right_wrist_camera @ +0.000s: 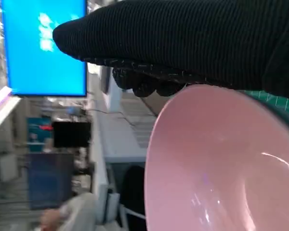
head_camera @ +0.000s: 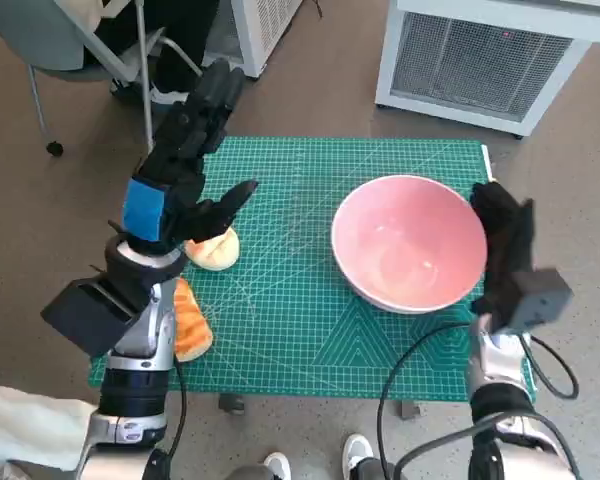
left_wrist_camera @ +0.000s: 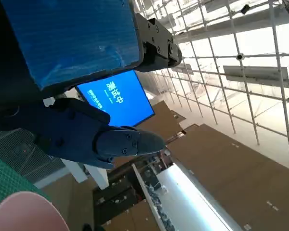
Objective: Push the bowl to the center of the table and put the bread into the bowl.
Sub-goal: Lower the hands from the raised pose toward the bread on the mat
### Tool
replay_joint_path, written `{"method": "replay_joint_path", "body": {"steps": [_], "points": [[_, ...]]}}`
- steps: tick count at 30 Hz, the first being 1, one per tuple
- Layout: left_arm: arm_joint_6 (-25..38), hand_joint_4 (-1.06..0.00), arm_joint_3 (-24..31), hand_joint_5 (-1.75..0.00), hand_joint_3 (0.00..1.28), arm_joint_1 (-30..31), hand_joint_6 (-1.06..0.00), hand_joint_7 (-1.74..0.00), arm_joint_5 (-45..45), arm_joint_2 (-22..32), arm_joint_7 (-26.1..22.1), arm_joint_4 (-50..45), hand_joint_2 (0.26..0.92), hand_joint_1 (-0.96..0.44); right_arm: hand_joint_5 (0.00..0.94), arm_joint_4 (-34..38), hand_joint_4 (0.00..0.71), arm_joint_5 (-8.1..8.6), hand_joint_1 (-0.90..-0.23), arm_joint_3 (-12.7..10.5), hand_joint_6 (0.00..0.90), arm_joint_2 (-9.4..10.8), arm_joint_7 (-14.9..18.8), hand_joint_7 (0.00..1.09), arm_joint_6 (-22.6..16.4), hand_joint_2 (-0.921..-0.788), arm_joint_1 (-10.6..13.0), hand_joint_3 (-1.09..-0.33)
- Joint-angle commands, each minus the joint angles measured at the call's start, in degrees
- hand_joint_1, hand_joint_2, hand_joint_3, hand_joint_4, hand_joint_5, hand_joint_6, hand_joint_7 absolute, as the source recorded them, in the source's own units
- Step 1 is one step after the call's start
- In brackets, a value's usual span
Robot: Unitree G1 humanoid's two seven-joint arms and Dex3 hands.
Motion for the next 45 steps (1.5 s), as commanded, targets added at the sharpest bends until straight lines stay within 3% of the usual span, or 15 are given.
{"method": "replay_joint_path", "body": {"steps": [1, 9, 13, 19, 27, 33, 37, 41, 45], "points": [[-0.18, -0.23, 0.61, 0.00, 0.26, 1.09, -0.32, -0.03, -0.81, 0.70, -0.39, -1.30, 0.921, -0.42, 0.027, 1.65, 0.220, 0.38, -0.490, -0.48, 0.016, 2.16, -0.23, 0.47, 2.91, -0.921, -1.50, -0.866], [-0.29, -0.23, 1.01, 0.00, 0.26, 2.00, -0.32, -0.03, -0.41, 1.22, -0.13, -2.16, 0.921, -0.42, 0.020, 1.92, 0.219, 3.80, -0.522, -3.61, 0.023, 5.52, 2.28, 0.48, 4.03, -0.921, -5.15, -0.858], [-0.25, -0.23, 1.32, 0.00, 0.26, 2.45, -0.32, -0.03, -0.17, 1.44, 0.16, -2.57, 0.921, -0.42, 0.014, 2.09, 0.214, 3.47, -0.488, -3.69, 0.018, 6.59, 1.89, 0.49, 4.65, -0.921, -6.70, -0.866], [-0.25, -0.24, 1.66, 0.00, 0.26, 3.27, -0.32, -0.03, 0.35, 1.62, 0.81, -3.41, 0.921, -0.43, 0.002, 2.74, 0.191, 1.42, -0.447, -2.50, 0.017, 7.14, 0.48, 0.45, 5.89, -0.921, -8.39, -0.883], [0.08, -0.24, 1.74, 0.00, 0.26, 4.53, -0.32, -0.03, 1.46, 1.77, 2.28, -5.02, 0.921, -0.44, 0.000, 3.27, 0.159, 2.80, -0.468, -3.57, 0.046, 8.17, 2.51, 0.40, 9.21, -0.921, -10.50, -0.844], [0.62, -0.24, 2.15, 0.00, 0.26, 6.86, -0.32, -0.03, 1.71, 2.28, 2.95, -7.76, 0.921, -0.46, 0.002, 3.18, 0.157, 2.38, -0.487, -3.61, 0.052, 7.83, 2.42, 0.39, 10.30, -0.921, -11.36, -0.830], [1.03, -0.24, 3.08, 0.00, 0.26, 9.87, -0.32, -0.03, 1.24, 3.75, 2.41, -10.61, 0.921, -0.46, 0.002, 2.53, 0.156, 0.80, -0.491, -2.30, 0.049, 6.17, 1.89, 0.39, 9.27, -0.921, -11.70, -0.828], [1.09, -0.24, 4.34, 0.00, 0.27, 13.11, -0.32, -0.02, 2.13, 6.88, 1.22, -13.52, 0.921, -0.47, 0.003, 0.80, 0.166, -0.90, -0.474, -0.57, 0.034, 4.73, 0.78, 0.41, 5.45, -0.921, -11.96, -0.842], [1.45, -0.24, 6.06, 0.00, 0.27, 16.03, -0.31, -0.02, 2.88, 13.50, -2.82, -15.52, 0.921, -0.49, 0.007, -1.48, 0.188, -2.08, -0.480, 0.68, 0.009, 3.56, 0.86, 0.47, 0.45, -0.921, -12.23, -0.858]]}}
